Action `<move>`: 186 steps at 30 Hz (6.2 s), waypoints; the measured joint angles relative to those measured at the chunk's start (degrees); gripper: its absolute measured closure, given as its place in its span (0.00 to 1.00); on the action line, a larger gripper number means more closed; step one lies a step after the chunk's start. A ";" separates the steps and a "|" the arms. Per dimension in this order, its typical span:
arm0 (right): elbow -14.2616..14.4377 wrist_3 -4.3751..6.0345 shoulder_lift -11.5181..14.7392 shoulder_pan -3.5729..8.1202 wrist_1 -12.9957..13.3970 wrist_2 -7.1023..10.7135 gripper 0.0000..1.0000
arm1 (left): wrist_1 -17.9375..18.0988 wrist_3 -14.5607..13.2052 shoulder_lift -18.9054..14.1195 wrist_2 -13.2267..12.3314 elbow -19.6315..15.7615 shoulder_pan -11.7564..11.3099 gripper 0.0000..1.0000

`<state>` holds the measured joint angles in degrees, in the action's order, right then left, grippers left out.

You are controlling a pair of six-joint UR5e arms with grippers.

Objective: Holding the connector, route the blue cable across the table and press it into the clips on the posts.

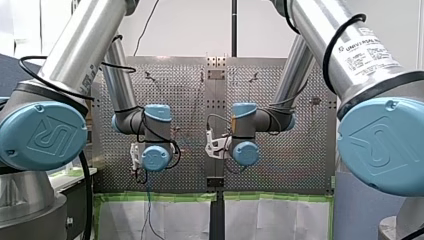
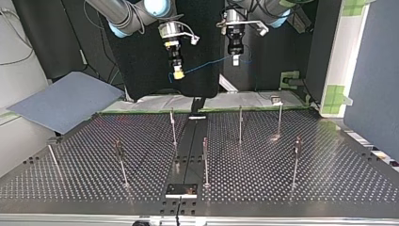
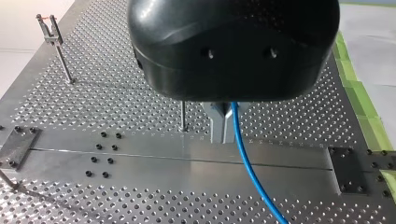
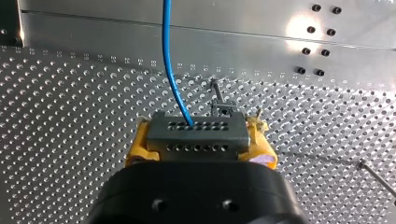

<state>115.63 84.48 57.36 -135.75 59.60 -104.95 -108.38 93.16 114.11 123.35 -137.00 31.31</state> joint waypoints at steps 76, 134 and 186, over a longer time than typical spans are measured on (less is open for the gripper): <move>0.00 0.00 0.00 0.00 0.00 0.00 1.00 | 0.00 0.00 0.00 0.00 0.00 0.00 1.00; -0.17 -0.70 -5.63 0.44 -5.10 -0.09 1.00 | -0.27 0.00 2.37 0.00 -0.09 -0.79 1.00; -16.63 7.34 13.38 -0.50 -24.10 12.17 1.00 | -20.44 -0.61 -17.82 19.39 10.87 -0.33 1.00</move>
<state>99.00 91.81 70.74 -136.24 35.50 -92.78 -128.82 92.55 96.29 142.74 -126.13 30.98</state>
